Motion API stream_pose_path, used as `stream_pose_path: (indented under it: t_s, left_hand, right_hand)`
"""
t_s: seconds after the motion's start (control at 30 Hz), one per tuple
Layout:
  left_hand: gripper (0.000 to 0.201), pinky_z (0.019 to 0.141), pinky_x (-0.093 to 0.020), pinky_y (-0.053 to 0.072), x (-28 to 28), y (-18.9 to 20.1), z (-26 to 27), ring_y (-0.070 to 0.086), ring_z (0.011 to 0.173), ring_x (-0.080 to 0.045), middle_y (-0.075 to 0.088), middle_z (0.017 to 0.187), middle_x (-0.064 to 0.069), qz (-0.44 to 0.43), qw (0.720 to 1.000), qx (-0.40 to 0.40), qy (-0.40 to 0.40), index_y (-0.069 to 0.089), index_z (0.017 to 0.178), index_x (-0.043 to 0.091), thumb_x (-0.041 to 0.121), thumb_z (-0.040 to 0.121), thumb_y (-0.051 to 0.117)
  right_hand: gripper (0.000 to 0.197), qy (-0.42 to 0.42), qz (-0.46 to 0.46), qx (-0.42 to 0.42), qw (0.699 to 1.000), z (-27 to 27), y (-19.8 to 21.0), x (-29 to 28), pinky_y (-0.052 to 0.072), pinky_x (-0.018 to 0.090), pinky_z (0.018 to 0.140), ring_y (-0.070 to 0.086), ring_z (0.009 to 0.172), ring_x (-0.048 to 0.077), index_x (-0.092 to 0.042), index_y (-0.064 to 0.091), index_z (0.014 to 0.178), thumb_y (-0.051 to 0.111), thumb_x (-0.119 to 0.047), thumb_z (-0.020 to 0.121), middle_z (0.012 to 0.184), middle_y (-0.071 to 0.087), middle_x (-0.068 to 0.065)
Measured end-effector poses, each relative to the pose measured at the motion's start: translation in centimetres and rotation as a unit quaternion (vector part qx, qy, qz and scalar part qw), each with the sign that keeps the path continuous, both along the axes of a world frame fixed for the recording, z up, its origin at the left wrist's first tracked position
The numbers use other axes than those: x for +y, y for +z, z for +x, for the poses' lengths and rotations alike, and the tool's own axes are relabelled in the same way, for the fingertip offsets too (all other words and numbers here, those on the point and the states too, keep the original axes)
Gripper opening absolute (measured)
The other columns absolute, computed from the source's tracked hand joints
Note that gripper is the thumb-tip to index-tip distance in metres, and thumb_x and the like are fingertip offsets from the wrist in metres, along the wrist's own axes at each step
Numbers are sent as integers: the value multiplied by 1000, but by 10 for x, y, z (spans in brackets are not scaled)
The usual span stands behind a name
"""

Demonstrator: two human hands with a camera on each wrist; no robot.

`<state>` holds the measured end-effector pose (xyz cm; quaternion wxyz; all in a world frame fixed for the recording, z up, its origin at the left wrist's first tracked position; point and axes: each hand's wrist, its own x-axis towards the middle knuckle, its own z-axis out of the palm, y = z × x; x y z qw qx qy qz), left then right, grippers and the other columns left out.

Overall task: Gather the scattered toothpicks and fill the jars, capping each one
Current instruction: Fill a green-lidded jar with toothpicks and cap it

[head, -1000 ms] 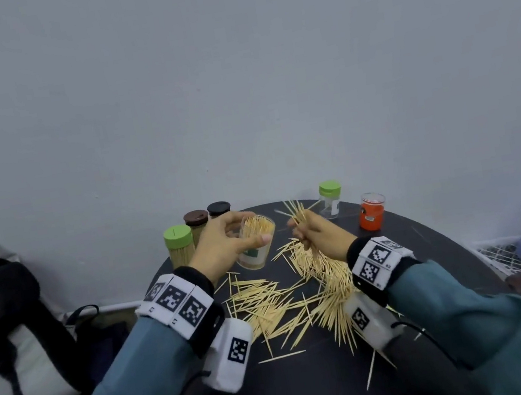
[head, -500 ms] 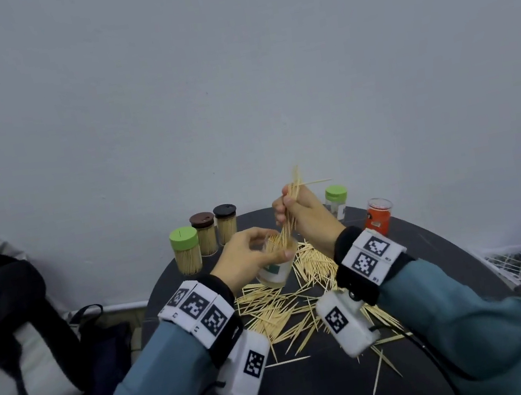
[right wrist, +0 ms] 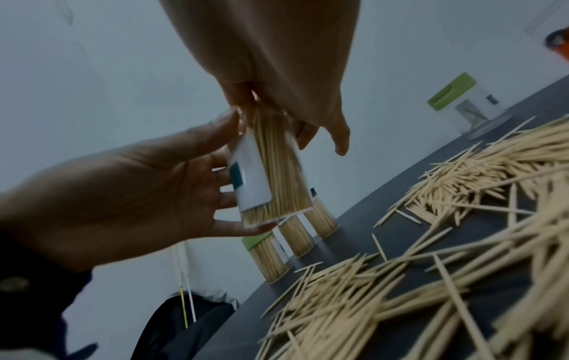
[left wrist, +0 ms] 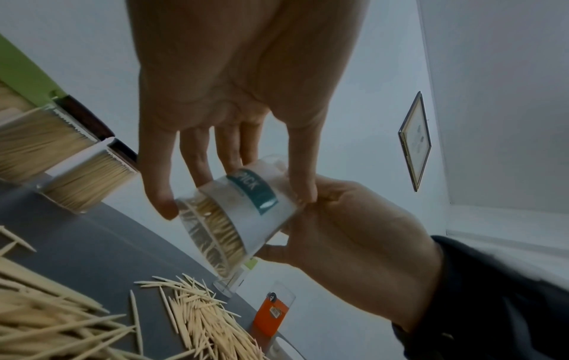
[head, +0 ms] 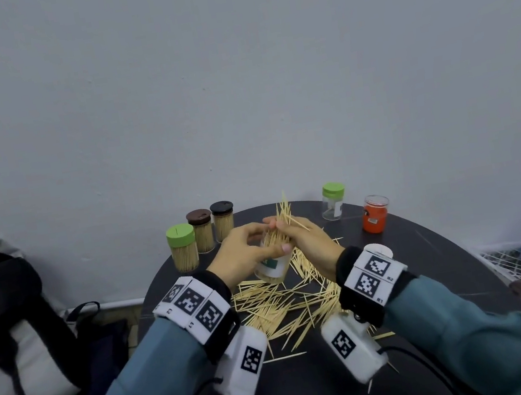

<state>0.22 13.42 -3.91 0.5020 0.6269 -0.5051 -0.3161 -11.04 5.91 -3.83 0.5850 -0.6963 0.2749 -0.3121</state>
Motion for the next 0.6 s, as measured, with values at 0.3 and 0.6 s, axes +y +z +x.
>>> stream_pose_path:
  t_s: [0.3, 0.6]
  left_hand:
    - [54, 82, -32, 51, 0, -2, 0, 57, 103, -13, 58, 100, 10, 11, 1000, -2, 0, 53, 126, 15, 23, 77, 75]
    - [53, 71, -21, 43, -1, -2, -1, 53, 97, -6, 56, 98, 12, 25, 999, -36, -15, 54, 127, 17, 24, 78, 74]
  right_hand:
    - [25, 16, -2, -7, 1000, -3, 7, -4, 44, 24, 86, 58, 92, 11, -7, 59, 106, 42, -23, 97, 100, 62, 3]
    - [48, -26, -3, 76, 997, -5, 15, -5, 32, 28, 93, 52, 104, 13, -6, 49, 130, 24, -35, 102, 127, 57, 12]
